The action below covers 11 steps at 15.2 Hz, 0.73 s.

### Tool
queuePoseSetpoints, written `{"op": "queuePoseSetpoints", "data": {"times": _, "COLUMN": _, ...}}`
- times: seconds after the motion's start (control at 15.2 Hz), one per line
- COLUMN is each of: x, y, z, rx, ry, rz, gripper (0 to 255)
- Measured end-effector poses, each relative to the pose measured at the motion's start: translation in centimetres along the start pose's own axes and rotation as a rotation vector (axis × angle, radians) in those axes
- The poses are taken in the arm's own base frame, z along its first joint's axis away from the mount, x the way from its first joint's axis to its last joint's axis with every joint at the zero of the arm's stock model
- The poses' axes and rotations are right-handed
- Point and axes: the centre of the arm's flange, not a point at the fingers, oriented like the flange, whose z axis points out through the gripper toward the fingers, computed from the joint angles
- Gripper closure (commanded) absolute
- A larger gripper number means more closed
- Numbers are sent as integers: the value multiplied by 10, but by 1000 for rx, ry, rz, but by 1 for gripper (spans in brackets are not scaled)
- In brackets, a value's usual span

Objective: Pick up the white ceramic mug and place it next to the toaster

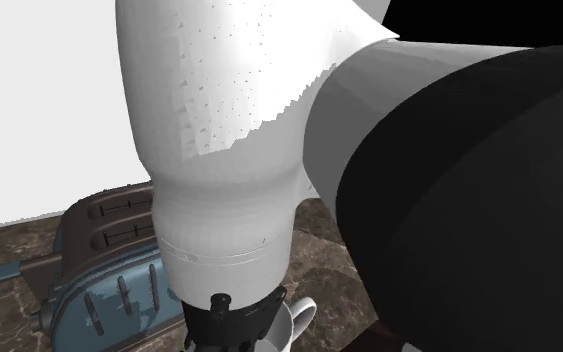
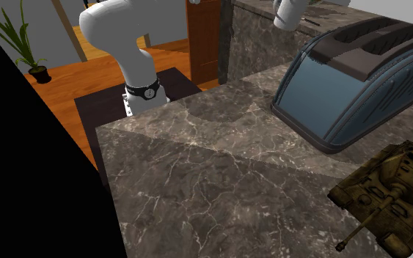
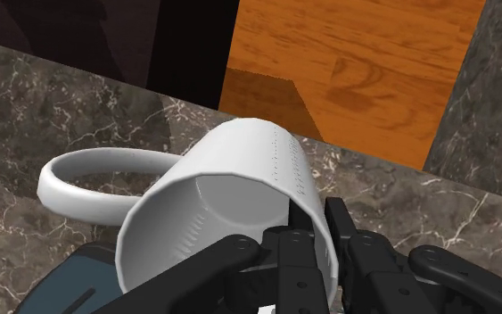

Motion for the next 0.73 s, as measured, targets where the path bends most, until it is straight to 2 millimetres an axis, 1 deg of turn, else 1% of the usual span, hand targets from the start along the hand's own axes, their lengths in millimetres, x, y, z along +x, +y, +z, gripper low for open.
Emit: {"op": "queuePoseSetpoints", "data": {"times": 0.73, "x": 9, "y": -1, "z": 57, "rx": 0, "ry": 0, "rz": 0, "gripper": 255}}
